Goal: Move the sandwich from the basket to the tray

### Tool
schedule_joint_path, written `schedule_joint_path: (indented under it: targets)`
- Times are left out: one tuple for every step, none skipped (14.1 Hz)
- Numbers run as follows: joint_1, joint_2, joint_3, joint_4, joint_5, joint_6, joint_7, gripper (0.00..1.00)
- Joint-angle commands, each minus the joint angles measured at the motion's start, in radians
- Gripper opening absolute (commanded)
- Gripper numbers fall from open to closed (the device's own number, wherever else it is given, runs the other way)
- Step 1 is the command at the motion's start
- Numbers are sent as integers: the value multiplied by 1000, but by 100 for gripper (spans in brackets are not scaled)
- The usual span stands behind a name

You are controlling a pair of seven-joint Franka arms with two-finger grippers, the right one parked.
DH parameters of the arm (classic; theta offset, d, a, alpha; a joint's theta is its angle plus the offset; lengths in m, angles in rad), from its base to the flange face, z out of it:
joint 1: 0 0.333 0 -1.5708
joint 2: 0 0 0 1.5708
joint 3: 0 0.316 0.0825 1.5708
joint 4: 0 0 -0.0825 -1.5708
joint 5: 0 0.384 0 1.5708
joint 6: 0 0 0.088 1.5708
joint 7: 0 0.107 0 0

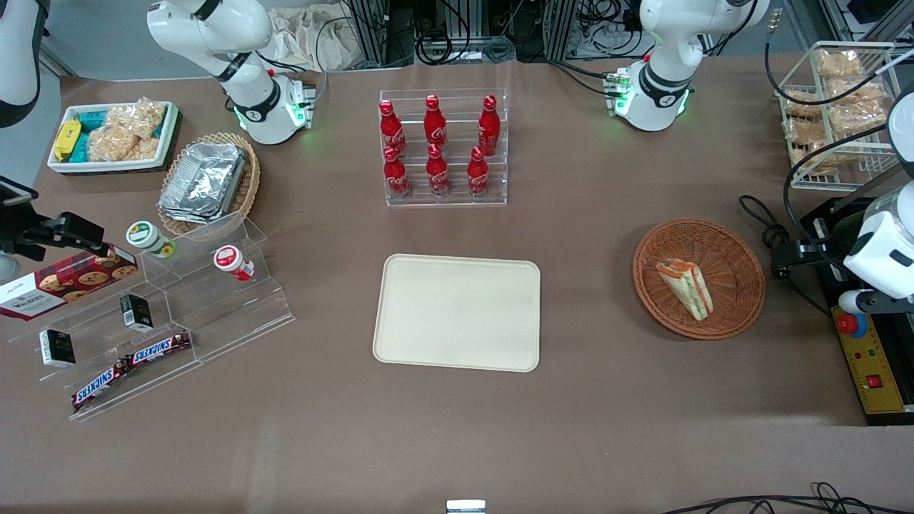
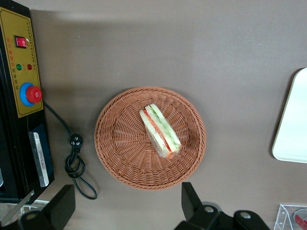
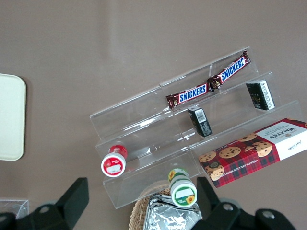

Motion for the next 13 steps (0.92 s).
schedule_joint_path:
  targets:
    - [-12, 15, 14, 25, -10, 8, -3, 99]
    - [-12, 15, 14, 26, -10, 13, -6, 99]
    - [-12, 15, 14, 28, -10, 13, -6, 99]
    - [-12, 16, 14, 28, -17, 14, -5, 99]
    - [-10, 18, 14, 28, -33, 14, -6, 99]
    - [-7, 18, 14, 22, -38, 13, -6, 99]
    - [-7, 16, 14, 7, -37, 13, -6, 99]
    - [-7, 7, 14, -27, -35, 13, -11, 99]
    - [-9, -8, 14, -70, -37, 14, -43, 99]
    - [-10, -21, 14, -119, -35, 31, -77, 99]
    - [-12, -50, 14, -183, -35, 72, -94, 99]
    - [-12, -83, 14, -263, -35, 132, -104, 99]
    - [-12, -119, 14, -348, -35, 192, -117, 99]
